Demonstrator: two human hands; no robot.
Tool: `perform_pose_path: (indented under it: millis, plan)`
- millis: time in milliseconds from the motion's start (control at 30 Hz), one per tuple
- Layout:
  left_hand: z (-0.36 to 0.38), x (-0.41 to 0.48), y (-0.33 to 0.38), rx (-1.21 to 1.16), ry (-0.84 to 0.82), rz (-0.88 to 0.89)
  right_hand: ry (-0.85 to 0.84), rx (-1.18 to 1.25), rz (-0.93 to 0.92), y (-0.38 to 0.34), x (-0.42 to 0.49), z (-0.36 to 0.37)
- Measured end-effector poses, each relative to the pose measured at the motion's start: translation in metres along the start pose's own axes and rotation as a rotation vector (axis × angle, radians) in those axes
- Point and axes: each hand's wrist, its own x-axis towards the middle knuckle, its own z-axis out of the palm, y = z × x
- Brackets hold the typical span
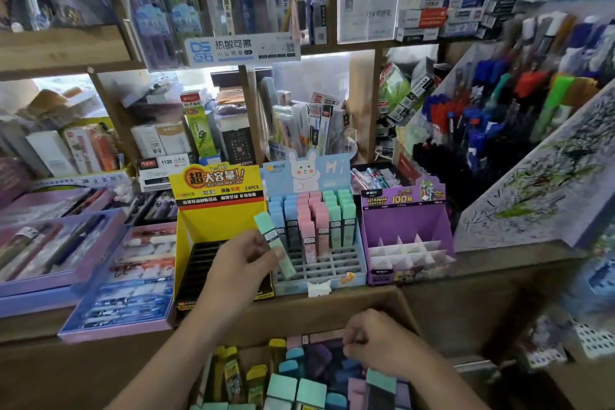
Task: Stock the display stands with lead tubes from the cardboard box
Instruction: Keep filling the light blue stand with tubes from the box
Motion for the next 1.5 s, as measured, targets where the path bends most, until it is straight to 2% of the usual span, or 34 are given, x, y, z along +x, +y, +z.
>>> perform_pose_path:
  millis: [400, 533, 933, 1200, 1500]
  plan:
    - [0.027, 0.037, 0.046, 0.032, -0.133, 0.188, -0.017, 0.008, -0.027, -0.003, -0.005, -0.004]
    - [0.03, 0.055, 0.065, 0.172, -0.207, 0.28, -0.021, 0.028, -0.044, -0.001, -0.006, -0.005]
    - [0.057, 0.085, 0.082, 0.514, -0.35, 0.357, -0.027, 0.031, -0.088, -0.001, -0.008, -0.006]
    - [0.068, 0.087, 0.081, 0.656, -0.287, 0.497, 0.015, 0.014, -0.086, -0.001, -0.01, -0.005]
    - [0.072, 0.09, 0.075, 0.68, -0.258, 0.517, 0.003, 0.033, -0.083, -0.002, -0.01, -0.006]
